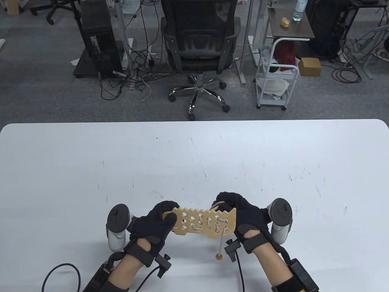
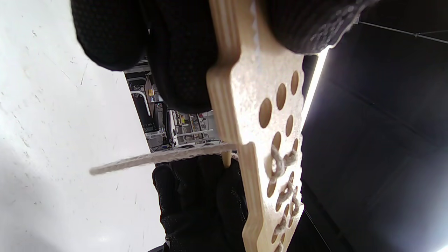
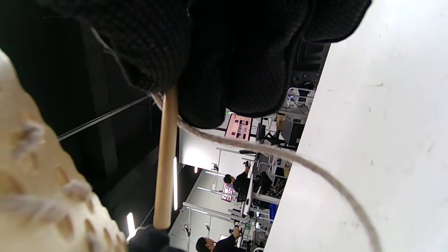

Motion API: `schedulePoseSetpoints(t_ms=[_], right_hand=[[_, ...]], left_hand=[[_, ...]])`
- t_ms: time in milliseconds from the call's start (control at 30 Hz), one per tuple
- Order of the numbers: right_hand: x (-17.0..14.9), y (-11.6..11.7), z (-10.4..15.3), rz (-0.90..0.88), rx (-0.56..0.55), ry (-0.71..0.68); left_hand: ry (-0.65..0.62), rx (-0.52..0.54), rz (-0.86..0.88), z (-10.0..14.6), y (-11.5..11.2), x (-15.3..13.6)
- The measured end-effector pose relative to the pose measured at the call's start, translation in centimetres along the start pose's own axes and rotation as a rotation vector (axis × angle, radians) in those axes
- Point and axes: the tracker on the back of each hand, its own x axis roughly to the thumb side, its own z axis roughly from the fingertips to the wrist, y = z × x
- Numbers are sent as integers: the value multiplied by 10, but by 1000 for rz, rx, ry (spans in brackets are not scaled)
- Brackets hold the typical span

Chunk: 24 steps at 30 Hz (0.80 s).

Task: Thread rope through all holes on crocodile lacing toy

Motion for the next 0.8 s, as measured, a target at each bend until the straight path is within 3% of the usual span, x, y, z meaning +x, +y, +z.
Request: schedulePoseSetpoints(t_ms=[400,800], right_hand=[[2,12,3,-146,62,16],[3,20,4,-60,127,-1]], left_hand=[[-15,-22,14,0,-3,0],[-25,-36,88,0,-1,1]])
